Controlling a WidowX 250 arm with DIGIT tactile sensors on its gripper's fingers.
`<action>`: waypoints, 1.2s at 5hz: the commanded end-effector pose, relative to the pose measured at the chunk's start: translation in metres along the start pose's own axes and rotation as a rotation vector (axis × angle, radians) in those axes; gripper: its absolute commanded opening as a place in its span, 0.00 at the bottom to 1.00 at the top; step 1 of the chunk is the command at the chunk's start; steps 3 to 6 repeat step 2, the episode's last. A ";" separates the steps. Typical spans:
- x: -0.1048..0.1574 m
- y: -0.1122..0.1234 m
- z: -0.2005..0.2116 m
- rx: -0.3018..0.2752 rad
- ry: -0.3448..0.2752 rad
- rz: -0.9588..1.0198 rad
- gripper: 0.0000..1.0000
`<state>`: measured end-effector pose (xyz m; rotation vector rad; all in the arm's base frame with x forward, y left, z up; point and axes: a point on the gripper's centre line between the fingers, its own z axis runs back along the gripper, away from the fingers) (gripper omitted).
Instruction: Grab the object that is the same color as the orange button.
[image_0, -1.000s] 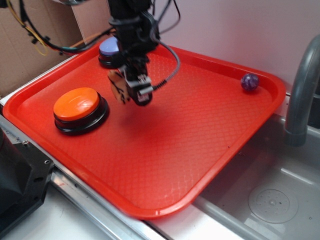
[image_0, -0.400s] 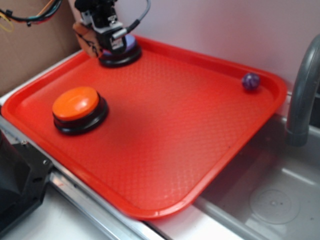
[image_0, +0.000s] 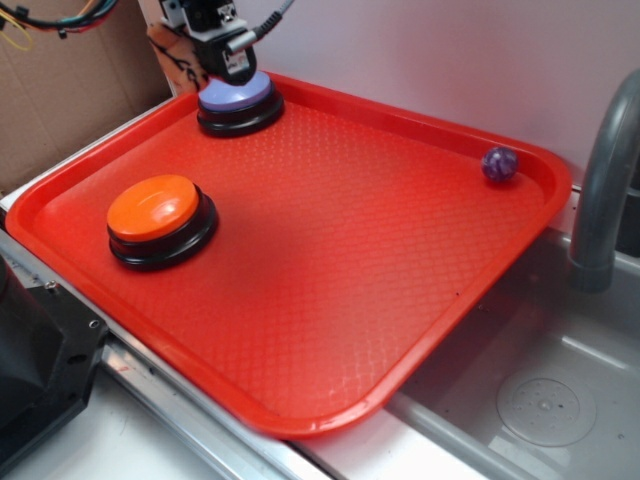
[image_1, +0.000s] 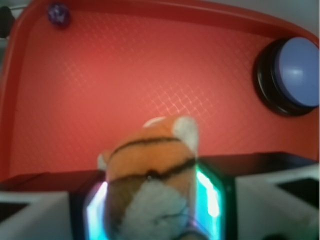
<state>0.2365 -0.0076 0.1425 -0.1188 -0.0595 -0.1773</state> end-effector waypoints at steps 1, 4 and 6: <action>0.007 -0.001 0.028 0.037 -0.091 0.023 0.00; 0.004 0.001 0.034 0.051 -0.092 0.025 0.00; 0.004 0.001 0.034 0.051 -0.092 0.025 0.00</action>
